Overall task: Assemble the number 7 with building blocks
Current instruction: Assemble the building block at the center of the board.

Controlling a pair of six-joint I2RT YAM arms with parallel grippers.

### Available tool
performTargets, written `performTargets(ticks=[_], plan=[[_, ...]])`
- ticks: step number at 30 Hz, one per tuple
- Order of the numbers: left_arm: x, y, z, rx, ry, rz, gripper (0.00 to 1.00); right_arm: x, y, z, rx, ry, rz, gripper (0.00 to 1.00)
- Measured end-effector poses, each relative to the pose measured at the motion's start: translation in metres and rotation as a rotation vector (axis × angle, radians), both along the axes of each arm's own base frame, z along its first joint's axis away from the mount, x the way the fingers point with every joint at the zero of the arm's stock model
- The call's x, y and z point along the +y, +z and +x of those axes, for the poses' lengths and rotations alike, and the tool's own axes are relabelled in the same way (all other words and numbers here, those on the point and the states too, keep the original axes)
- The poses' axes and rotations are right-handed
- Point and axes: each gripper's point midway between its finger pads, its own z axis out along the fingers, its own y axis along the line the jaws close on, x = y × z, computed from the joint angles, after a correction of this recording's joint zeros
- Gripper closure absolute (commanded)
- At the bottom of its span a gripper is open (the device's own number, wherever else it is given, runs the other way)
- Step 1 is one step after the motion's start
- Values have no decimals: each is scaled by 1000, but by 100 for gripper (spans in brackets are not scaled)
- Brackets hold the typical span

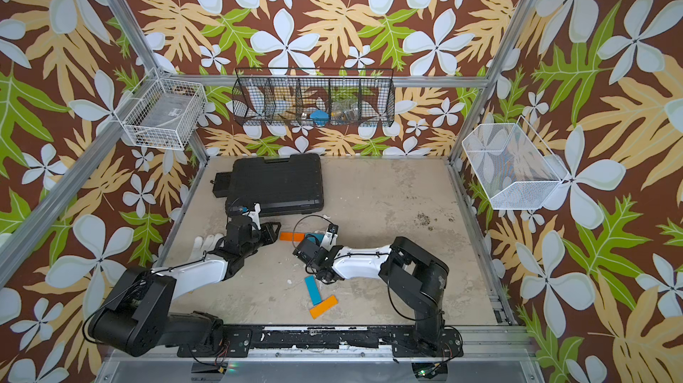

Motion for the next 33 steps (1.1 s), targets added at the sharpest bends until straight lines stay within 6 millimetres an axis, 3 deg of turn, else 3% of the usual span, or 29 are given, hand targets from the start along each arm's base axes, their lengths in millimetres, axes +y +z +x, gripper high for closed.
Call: performTargets(ticks=[2,4,10,18,26,33], plan=[[0,0,0,0,0,0,59,2,3,-5,4,15,-4,51],[0,0,0,0,0,0,59,2,7,-23,34,62,-52,51],[0,-1,0,3,0,1,59,26,49,-46,-35,162,-79,52],[0,-2,0,4,0,1,59,6,15,-71,43,219,-145,54],[0,-5,0,13,1,4,59,20,10,-73,52,247,-103,57],[0,-5,0,15,-2,3,59,32,6,-89,32,288,-58,58]])
